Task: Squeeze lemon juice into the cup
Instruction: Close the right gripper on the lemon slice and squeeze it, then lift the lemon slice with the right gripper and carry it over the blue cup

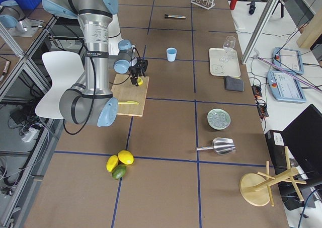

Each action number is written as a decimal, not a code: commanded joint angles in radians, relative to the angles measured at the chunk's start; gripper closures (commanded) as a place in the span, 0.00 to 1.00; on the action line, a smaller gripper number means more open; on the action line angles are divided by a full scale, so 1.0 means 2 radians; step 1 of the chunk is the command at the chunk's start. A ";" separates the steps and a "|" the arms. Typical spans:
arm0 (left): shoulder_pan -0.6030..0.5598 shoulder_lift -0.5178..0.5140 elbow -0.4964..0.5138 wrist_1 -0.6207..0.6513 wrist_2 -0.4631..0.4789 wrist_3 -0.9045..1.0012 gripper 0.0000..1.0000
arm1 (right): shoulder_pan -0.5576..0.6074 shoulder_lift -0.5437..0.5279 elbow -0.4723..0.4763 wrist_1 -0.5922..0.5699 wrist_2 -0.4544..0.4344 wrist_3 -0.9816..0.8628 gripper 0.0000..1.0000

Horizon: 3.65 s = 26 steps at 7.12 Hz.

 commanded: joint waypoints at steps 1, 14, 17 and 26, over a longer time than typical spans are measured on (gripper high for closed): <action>0.000 0.000 -0.001 0.000 0.000 0.000 0.00 | 0.005 0.001 -0.001 0.001 0.003 0.000 0.00; 0.000 0.000 -0.004 0.001 0.000 -0.003 0.00 | 0.013 0.001 0.005 0.000 0.010 0.000 0.39; 0.000 0.000 -0.005 0.001 0.000 -0.003 0.00 | 0.028 0.000 0.007 -0.001 0.025 0.000 0.42; 0.000 -0.001 -0.007 0.001 0.000 -0.009 0.00 | 0.090 0.022 0.129 -0.138 0.082 -0.001 0.42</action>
